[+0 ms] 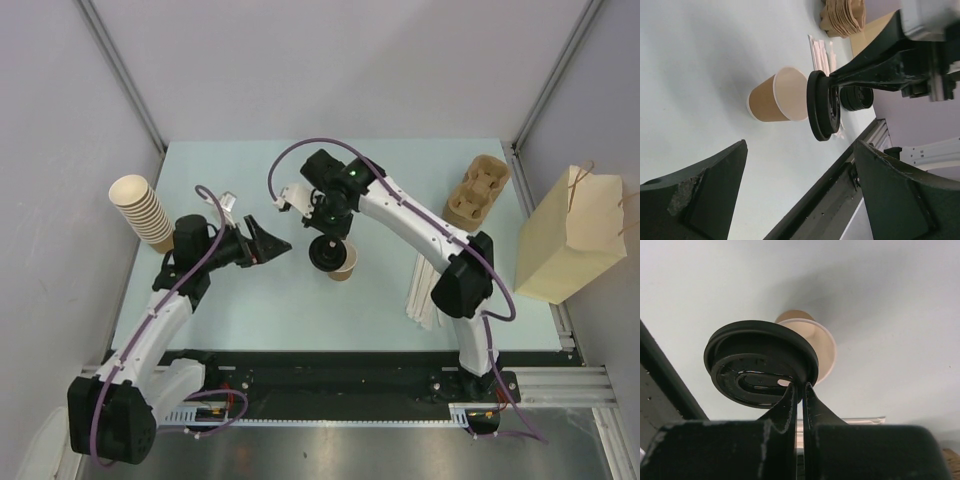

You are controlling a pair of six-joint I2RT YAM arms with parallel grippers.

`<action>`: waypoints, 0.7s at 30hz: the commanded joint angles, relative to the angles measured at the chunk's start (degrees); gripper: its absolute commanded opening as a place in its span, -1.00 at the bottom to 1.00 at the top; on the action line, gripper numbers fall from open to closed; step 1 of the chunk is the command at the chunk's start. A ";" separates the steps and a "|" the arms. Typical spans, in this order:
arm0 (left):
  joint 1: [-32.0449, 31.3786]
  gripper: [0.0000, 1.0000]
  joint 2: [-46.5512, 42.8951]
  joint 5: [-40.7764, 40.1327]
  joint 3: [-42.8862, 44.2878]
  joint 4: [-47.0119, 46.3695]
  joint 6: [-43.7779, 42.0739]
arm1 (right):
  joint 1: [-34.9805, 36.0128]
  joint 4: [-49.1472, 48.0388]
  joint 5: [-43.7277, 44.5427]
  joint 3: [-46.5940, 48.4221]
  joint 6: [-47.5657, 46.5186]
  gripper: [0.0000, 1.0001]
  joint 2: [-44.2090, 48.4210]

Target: Pack the takeout coffee

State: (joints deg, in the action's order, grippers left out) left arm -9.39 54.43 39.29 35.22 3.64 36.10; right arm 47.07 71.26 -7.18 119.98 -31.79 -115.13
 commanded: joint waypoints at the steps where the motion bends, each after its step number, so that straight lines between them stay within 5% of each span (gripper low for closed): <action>1: 1.83 0.85 -1.00 0.44 -0.85 -3.02 1.34 | -0.05 10.91 3.23 6.84 -1.78 -1.00 -3.08; 21: 2.71 0.87 1.90 -0.18 0.02 -2.23 1.08 | -3.74 8.72 2.87 4.91 -2.49 -1.00 -7.12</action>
State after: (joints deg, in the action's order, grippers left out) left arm -7.31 55.81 39.20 34.44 2.68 36.60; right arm 42.85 76.25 -4.95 123.66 -33.69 -121.91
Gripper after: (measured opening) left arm 0.933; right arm 0.021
